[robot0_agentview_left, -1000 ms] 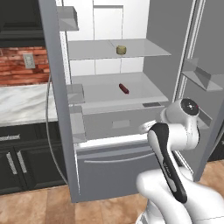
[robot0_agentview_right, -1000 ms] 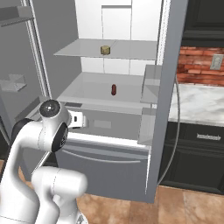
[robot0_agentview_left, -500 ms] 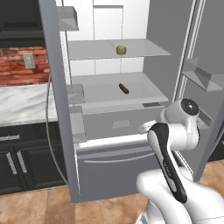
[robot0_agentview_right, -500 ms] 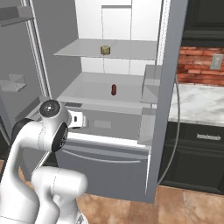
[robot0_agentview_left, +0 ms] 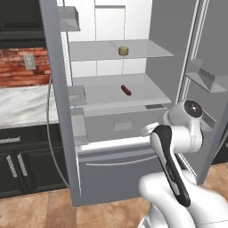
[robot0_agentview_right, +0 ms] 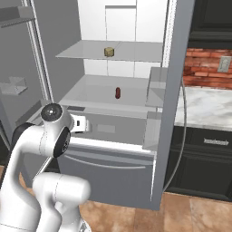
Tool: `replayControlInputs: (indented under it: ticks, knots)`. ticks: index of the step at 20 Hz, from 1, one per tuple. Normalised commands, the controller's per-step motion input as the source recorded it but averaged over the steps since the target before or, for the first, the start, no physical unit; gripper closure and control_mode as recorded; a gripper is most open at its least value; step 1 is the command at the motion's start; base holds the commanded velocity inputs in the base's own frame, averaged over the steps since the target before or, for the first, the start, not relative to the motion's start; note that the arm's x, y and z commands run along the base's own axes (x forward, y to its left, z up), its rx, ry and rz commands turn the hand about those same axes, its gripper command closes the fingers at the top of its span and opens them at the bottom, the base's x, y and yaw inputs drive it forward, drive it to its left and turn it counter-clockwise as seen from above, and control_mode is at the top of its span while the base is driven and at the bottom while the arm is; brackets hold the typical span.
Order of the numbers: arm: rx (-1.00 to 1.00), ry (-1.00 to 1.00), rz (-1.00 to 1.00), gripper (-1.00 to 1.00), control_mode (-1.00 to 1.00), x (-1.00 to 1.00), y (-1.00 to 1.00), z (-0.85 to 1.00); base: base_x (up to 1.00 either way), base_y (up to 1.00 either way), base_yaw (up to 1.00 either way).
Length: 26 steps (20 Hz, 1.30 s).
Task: Retrieve the sausage and cheese from the fridge and place them on the cutting board on the counter.
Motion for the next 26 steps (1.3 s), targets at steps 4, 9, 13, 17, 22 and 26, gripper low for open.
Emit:
replayControlInputs:
  ticks: [4, 9, 13, 17, 22, 26]
  knots:
    - [0.00, 0.00, 0.00, -1.00, 1.00, 0.00, 0.00, 0.00, 0.00, 0.00, 0.00]
    - [0.00, 0.00, 0.00, -1.00, 1.00, 0.00, 0.00, 0.00, 0.20, 0.00, 0.00]
    - [0.00, 0.00, 0.00, -1.00, 1.00, 0.00, 0.00, 0.00, 0.47, 0.00, 0.00]
    - [0.00, 0.00, 0.00, -1.00, 1.00, 0.00, 0.00, 0.00, 0.56, 0.00, 0.00]
    - [0.00, 0.00, 0.00, -1.00, 1.00, 0.00, 0.00, 0.00, 0.73, 0.00, 0.00]
    - [0.00, 0.00, 0.00, -1.00, 1.00, 0.00, 0.00, 0.00, 0.53, 0.00, 0.00]
